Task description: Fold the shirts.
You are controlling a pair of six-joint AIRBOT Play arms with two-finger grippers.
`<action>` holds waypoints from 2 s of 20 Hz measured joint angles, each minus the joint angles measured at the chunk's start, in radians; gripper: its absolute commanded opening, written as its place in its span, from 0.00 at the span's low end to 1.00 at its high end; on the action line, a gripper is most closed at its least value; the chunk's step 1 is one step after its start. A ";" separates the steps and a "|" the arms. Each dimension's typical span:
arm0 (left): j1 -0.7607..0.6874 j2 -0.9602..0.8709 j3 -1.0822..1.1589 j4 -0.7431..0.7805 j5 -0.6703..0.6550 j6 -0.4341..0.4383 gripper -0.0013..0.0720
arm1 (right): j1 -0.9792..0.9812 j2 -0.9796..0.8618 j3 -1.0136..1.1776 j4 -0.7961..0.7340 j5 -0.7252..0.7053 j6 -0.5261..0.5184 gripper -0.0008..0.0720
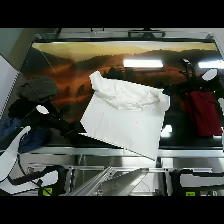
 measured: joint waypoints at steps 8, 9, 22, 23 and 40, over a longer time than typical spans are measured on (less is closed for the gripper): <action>-0.055 -0.137 0.139 0.008 0.099 0.002 0.05 | -0.015 -0.137 0.000 0.016 0.048 0.013 0.04; -0.057 -0.152 0.174 0.013 0.111 0.002 0.02 | -0.016 -0.144 0.002 0.044 0.058 -0.001 0.04; 0.060 -0.401 0.798 0.023 0.154 -0.029 0.02 | -0.093 -0.005 -0.289 0.243 0.266 0.020 0.04; 0.066 -0.436 0.864 0.023 0.154 -0.029 0.03 | -0.086 0.038 -0.368 0.265 0.266 0.022 0.04; 0.107 -0.586 1.278 0.142 -0.287 -0.134 0.98 | -0.036 0.410 -0.625 0.391 0.148 -0.017 0.91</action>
